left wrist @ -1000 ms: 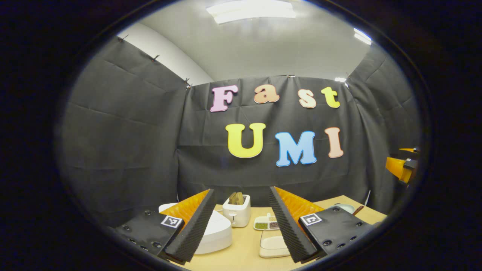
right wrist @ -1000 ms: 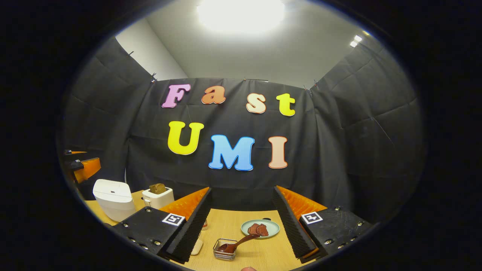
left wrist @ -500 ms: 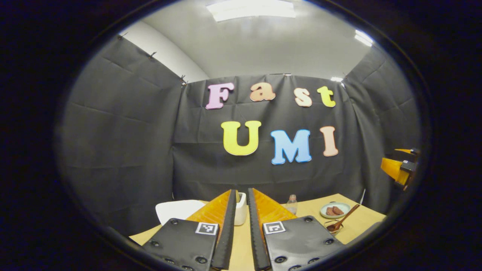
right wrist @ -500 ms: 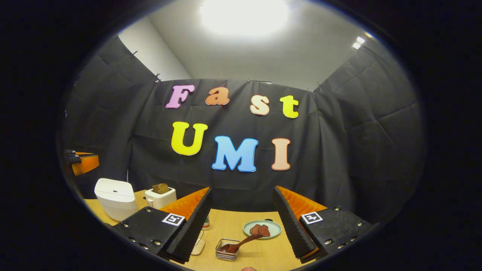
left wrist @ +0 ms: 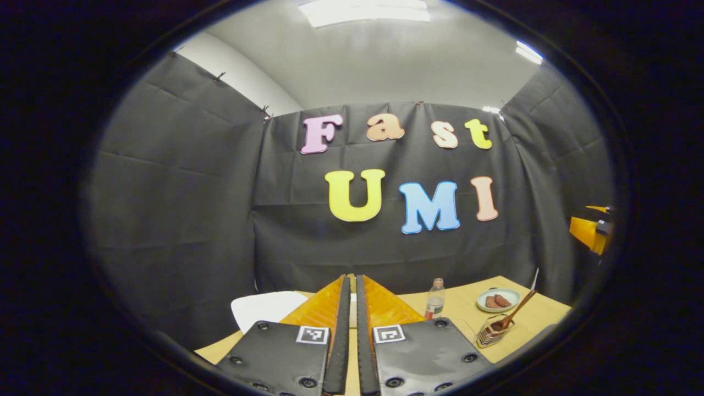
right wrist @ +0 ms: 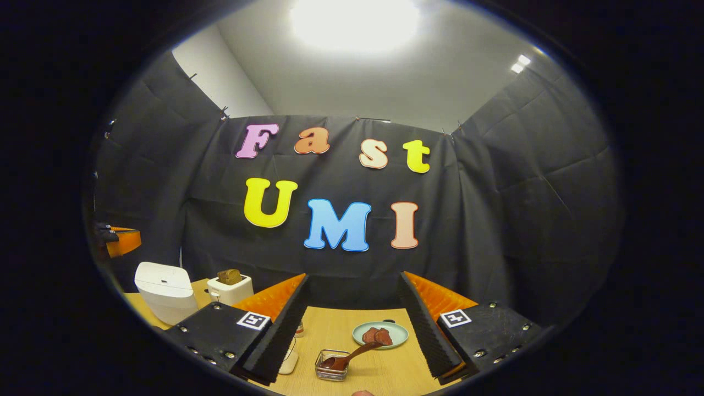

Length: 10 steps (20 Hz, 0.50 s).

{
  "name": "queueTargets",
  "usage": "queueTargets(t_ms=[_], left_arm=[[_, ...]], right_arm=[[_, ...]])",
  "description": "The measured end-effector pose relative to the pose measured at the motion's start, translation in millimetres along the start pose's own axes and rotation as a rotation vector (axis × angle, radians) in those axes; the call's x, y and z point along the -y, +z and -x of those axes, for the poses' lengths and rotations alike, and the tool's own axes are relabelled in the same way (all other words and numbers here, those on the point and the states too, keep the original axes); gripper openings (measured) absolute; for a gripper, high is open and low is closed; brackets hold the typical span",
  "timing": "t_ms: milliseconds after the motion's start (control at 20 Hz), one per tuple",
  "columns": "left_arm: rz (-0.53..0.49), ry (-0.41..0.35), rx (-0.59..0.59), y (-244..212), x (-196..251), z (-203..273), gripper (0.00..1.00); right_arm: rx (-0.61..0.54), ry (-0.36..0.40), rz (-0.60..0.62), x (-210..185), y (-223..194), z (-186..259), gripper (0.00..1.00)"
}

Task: Close the left gripper, press the button to open the rice cooker; take a wooden spoon from the chopstick holder with the right hand, scoop a spoonful of rice and pour it into the rice cooker, then put the wooden spoon back into the chopstick holder.

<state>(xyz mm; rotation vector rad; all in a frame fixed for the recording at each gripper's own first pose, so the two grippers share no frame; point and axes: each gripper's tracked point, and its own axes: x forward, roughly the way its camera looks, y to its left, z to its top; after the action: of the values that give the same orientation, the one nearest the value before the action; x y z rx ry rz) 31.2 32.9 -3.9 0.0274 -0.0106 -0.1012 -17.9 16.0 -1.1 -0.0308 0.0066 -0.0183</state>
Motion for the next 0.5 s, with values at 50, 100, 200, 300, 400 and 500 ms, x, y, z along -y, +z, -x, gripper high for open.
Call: queueTargets(t_ms=[50, 100, 200, 300, 400, 500], left_arm=[[0.008, 0.003, -0.008, -1.4, -7.3, -6.4, 0.17], [0.016, 0.005, -0.015, -5.2, -14.6, -12.7, 0.16], [0.023, 0.023, -0.026, -11.1, -35.0, -26.1, 0.16], [0.031, 0.042, -0.044, -19.5, -53.1, -38.8, 0.16], [0.04, 0.049, -0.063, -28.2, -67.1, -50.2, 0.17], [0.047, 0.043, -0.078, -39.8, -77.8, -60.9, 0.16]], right_arm=[[-0.001, -0.006, 0.003, -1.1, -0.6, 0.3, 0.97], [-0.005, -0.01, 0.004, -2.2, -2.3, 0.5, 0.97], [-0.02, -0.014, 0.002, -7.3, -7.0, 0.7, 0.97], [-0.025, -0.026, 0.002, -8.8, -7.3, 3.2, 0.97], [-0.021, -0.049, 0.009, -7.0, -7.1, 5.8, 0.97], [-0.029, -0.079, 0.02, -3.8, -10.8, 8.1, 0.97]])
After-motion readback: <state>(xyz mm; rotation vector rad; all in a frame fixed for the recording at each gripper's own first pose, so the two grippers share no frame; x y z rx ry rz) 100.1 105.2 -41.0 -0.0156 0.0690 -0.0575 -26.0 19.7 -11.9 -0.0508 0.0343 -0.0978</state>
